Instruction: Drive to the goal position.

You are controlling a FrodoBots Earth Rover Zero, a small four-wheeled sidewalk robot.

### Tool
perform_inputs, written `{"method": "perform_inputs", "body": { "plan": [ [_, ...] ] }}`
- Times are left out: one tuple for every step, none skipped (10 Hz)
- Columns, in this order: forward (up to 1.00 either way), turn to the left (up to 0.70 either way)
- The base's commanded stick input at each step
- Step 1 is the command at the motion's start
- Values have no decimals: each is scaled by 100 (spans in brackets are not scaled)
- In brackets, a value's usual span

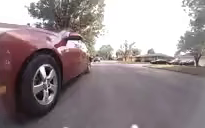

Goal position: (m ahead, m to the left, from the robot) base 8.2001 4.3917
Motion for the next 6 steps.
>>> {"method": "perform_inputs", "body": {
  "plan": [
    [100, 0],
    [100, 0],
    [100, 0],
    [100, 0],
    [100, 0],
    [100, 0]
  ]
}}
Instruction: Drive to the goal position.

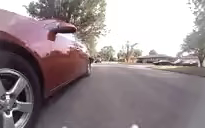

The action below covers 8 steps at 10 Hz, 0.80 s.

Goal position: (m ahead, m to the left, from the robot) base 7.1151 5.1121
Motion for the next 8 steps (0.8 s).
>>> {"method": "perform_inputs", "body": {
  "plan": [
    [100, -14],
    [100, -39],
    [100, -38],
    [100, -38],
    [100, -7],
    [100, 0],
    [100, 0],
    [100, 0]
  ]
}}
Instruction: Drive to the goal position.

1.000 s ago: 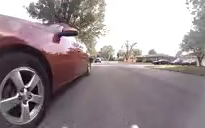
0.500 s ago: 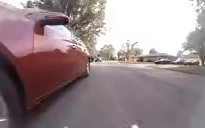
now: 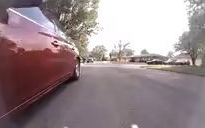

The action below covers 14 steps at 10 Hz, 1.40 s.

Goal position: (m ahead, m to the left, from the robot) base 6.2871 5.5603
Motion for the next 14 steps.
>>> {"method": "perform_inputs", "body": {
  "plan": [
    [100, 0],
    [100, 0],
    [100, 0],
    [100, 0],
    [100, 0],
    [100, 0],
    [100, 0],
    [100, 0],
    [100, 0],
    [100, 0],
    [100, 0],
    [100, 0],
    [100, 0],
    [100, 0]
  ]
}}
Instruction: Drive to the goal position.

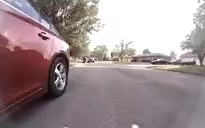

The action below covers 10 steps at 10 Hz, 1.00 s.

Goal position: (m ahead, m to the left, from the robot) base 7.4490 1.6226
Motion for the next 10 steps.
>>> {"method": "perform_inputs", "body": {
  "plan": [
    [100, 0],
    [100, 0],
    [100, 0],
    [100, 0],
    [100, 0],
    [100, 0],
    [100, 0],
    [100, 0],
    [100, 0],
    [100, 0]
  ]
}}
